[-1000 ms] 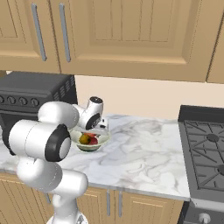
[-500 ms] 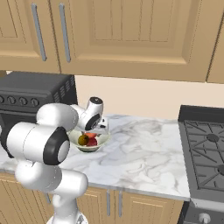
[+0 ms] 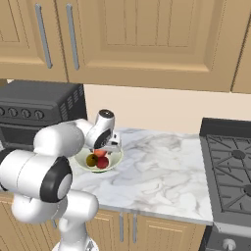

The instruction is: Take the squash, pear, and lemon from the freezer and place them in the bowl on the counter.

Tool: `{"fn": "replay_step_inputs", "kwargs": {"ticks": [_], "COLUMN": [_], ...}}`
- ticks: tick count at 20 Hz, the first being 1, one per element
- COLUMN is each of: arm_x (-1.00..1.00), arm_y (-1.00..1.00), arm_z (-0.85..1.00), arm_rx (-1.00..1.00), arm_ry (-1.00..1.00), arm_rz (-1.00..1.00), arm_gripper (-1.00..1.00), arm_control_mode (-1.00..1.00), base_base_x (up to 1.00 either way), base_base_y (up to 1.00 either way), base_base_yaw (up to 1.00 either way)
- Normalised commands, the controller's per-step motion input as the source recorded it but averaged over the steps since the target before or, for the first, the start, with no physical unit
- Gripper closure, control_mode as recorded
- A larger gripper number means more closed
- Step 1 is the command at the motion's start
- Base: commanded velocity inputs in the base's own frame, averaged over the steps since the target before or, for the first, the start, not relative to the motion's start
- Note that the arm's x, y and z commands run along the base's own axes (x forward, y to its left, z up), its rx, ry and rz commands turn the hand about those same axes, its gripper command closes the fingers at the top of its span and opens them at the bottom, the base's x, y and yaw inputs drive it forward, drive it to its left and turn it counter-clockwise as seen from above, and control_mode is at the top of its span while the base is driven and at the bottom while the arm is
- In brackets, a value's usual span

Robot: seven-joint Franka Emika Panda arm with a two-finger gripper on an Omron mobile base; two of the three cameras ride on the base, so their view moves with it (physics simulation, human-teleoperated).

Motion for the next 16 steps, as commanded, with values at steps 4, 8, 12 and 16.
{"fn": "replay_step_inputs", "kwargs": {"ticks": [4, 8, 12, 16], "arm_x": [-0.26, -0.59, -0.85, -0.90], "arm_y": [-0.11, -0.14, -0.01, 0.09], "arm_z": [0.41, 0.53, 0.35, 0.26], "arm_rx": [0.01, 0.01, 0.00, 0.00], "arm_ry": [-0.01, 0.00, -0.05, -0.10], "arm_rz": [0.00, 0.00, -0.01, -0.06], "arm_gripper": [-1.00, -1.00, -1.00, -1.00], "arm_control_mode": [-1.00, -1.00, -1.00, -1.00], "base_base_x": [0.00, 0.00, 0.00, 0.00], "base_base_y": [0.00, 0.00, 0.00, 0.00], "base_base_yaw": [0.00, 0.00, 0.00, 0.00]}}
